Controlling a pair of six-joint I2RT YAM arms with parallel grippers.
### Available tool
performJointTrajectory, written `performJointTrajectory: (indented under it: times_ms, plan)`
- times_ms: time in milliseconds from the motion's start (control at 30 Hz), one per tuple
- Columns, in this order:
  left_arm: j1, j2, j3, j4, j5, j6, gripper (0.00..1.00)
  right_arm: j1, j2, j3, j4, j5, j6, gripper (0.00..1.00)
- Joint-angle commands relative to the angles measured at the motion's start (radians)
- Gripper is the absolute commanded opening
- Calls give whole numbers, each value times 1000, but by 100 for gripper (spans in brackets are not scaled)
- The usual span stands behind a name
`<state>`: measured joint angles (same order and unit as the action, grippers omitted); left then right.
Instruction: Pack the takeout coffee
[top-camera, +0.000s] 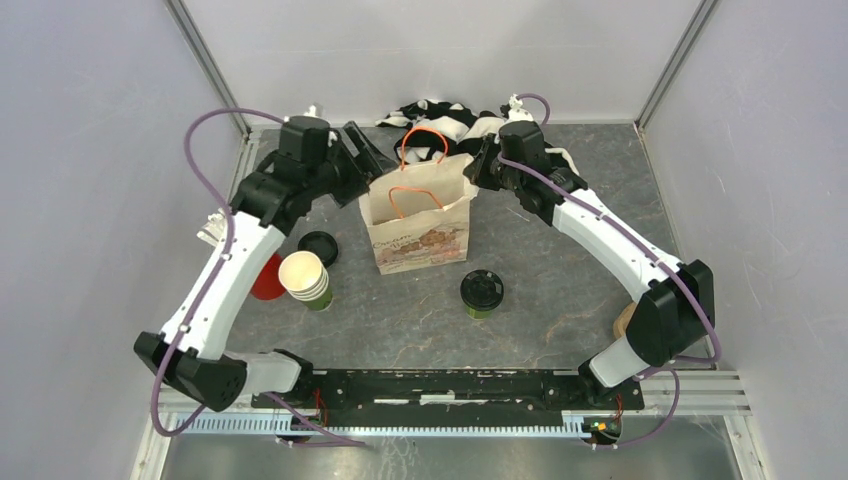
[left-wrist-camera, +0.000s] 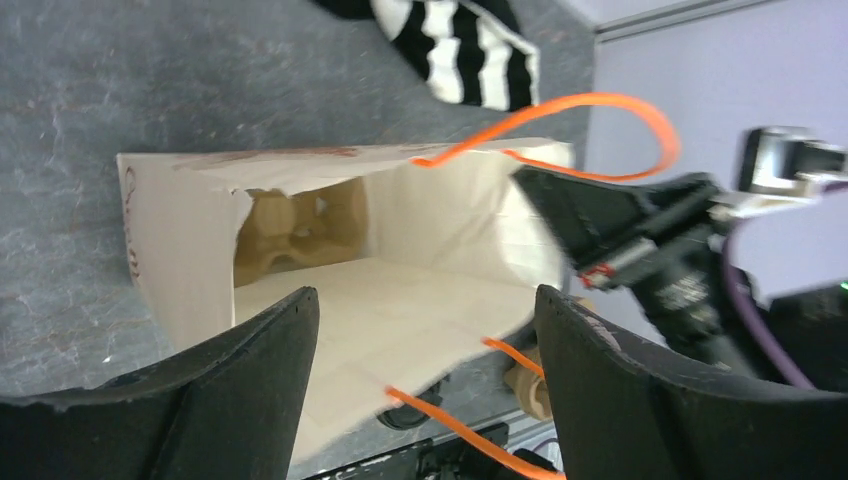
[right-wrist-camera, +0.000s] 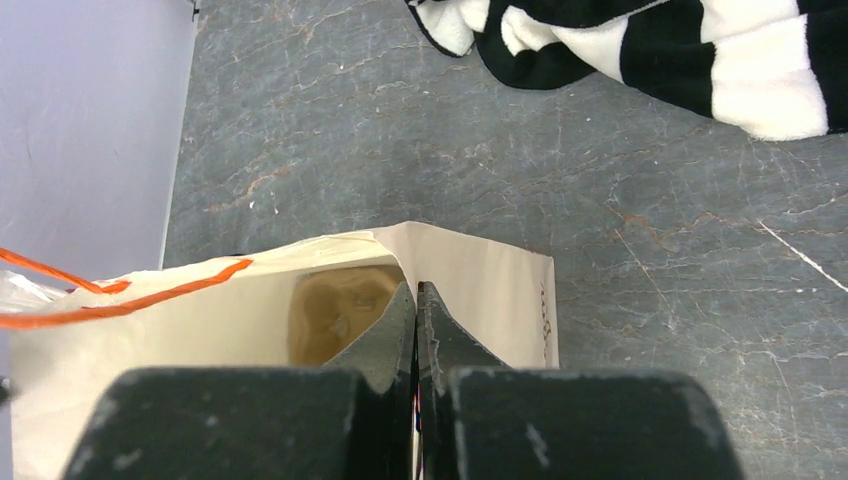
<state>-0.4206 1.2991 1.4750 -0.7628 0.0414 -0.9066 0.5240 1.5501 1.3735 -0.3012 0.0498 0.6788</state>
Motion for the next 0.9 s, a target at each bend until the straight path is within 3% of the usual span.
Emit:
performJointTrajectory:
  times_ms: [0, 200, 300, 400, 467, 567, 767, 867]
  plan:
    - [8, -32, 153, -127, 51, 79, 85, 5, -2, 58, -42, 20, -57, 0]
    - [13, -26, 200, -238, -59, 111, 85, 5, 9, 104, -89, -14, -100, 4]
    - [19, -12, 183, -273, -91, 102, 86, 5, 21, 132, -119, -35, -129, 17]
    - [20, 9, 168, -271, -101, 103, 86, 5, 52, 213, -213, -45, -190, 37]
    - [22, 29, 165, -263, -103, 115, 82, 5, 78, 278, -300, -43, -256, 51]
    - [23, 76, 172, -243, -74, 140, 74, 7, 106, 357, -424, -26, -329, 59]
    - [26, 144, 186, -273, -85, 185, 57, 25, 96, 371, -528, 50, -394, 62]
    - [26, 161, 201, -278, -80, 205, 43, 50, 86, 350, -504, 90, -415, 53]
